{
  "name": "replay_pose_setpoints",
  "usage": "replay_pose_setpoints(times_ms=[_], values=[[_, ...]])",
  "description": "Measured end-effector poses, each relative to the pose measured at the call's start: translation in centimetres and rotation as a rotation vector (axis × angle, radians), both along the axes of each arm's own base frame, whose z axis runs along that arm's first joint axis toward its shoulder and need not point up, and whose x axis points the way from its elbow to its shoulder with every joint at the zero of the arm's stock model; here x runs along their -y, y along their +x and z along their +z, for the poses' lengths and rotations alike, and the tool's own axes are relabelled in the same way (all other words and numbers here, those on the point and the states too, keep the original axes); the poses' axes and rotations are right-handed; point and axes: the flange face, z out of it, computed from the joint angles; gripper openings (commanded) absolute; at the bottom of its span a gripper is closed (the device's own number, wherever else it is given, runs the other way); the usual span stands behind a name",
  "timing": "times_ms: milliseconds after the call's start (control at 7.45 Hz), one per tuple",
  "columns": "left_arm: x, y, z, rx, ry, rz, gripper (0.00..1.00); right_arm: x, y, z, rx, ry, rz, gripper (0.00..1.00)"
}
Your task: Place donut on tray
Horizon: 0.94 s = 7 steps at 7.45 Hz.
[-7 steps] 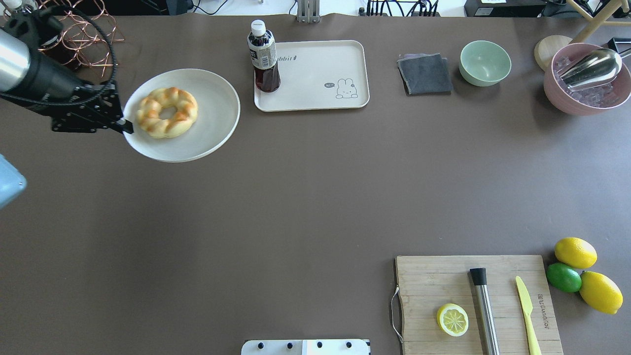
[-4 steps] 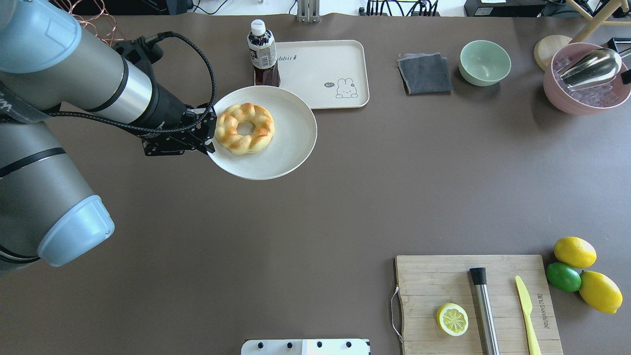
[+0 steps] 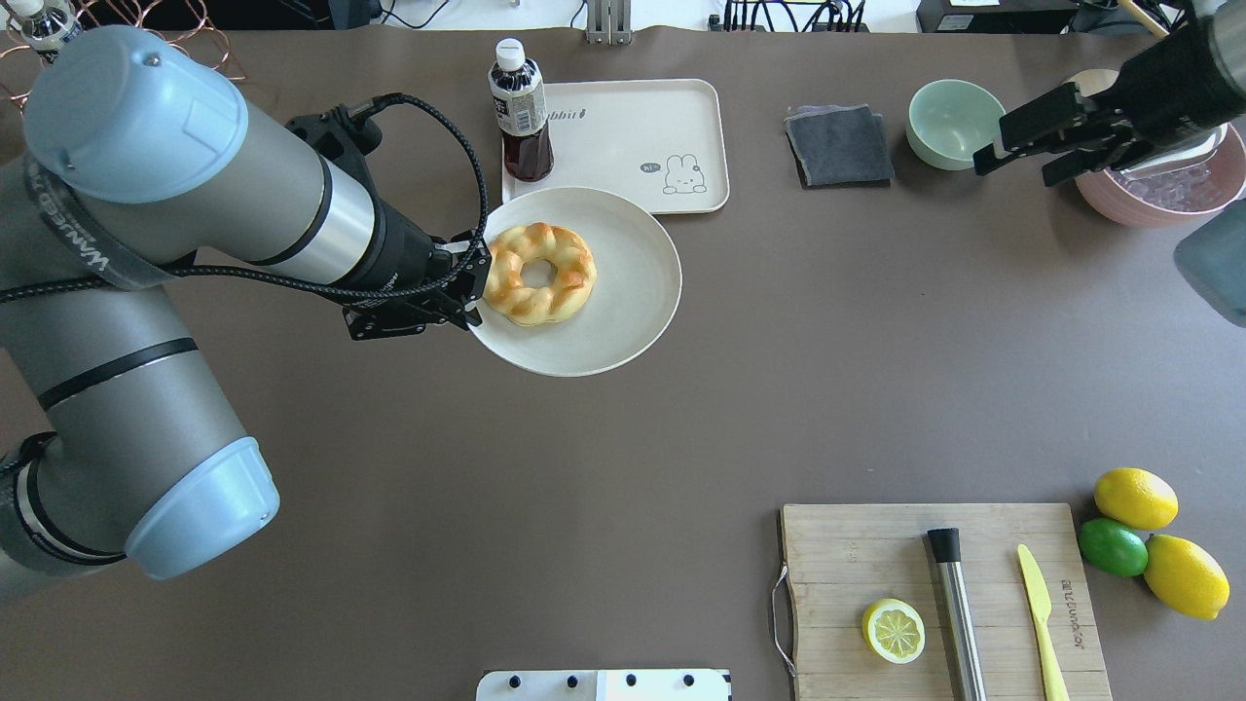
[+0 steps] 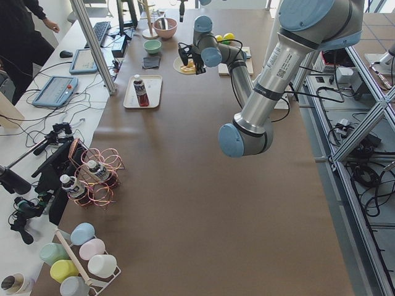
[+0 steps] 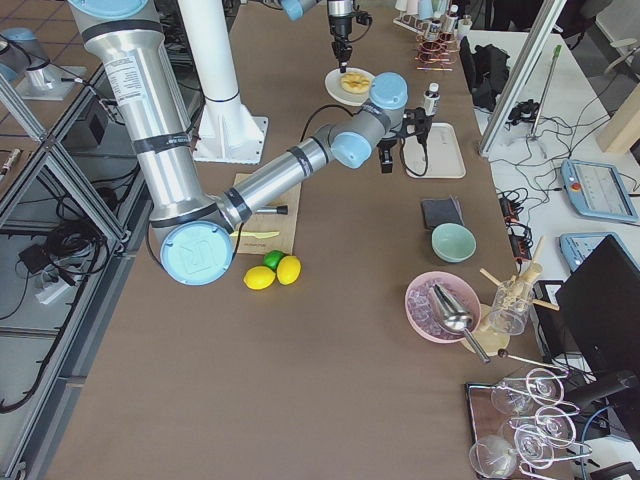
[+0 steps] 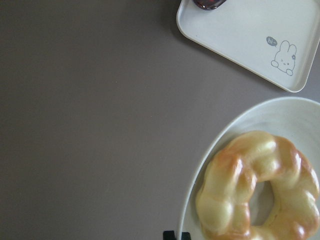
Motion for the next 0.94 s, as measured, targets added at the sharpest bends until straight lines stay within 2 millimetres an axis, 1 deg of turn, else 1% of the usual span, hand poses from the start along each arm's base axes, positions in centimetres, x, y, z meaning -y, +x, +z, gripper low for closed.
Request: replay_pose_setpoints(times_ms=[134,268,537,671,805,939], values=[[-0.6,1.0,-0.7,0.001,-0.011,-0.017,0.00,-0.2,-2.7,-2.0,0.016,-0.026,0.005,1.00],[-1.2,1.8,-1.3,0.007,-0.020,-0.030,0.00,-0.7,-4.9,-3.3,0.031,-0.053,0.006,1.00],[-2.8,4.1,-2.0,0.020,-0.028,-0.056,0.00,-2.2,-8.6,-4.8,0.066,-0.072,0.003,1.00],[-3.7,5.6,-2.6,0.023,-0.037,-0.071,0.00,-3.1,-11.0,-5.7,0.076,-0.080,0.015,1.00],[-4.5,6.9,-3.2,0.027,-0.043,-0.082,0.00,-3.9,-13.0,-6.5,0.084,-0.095,0.026,1.00],[-4.9,7.6,-3.8,0.029,-0.046,-0.087,0.00,-4.4,-14.0,-6.9,0.091,-0.112,0.030,1.00]])
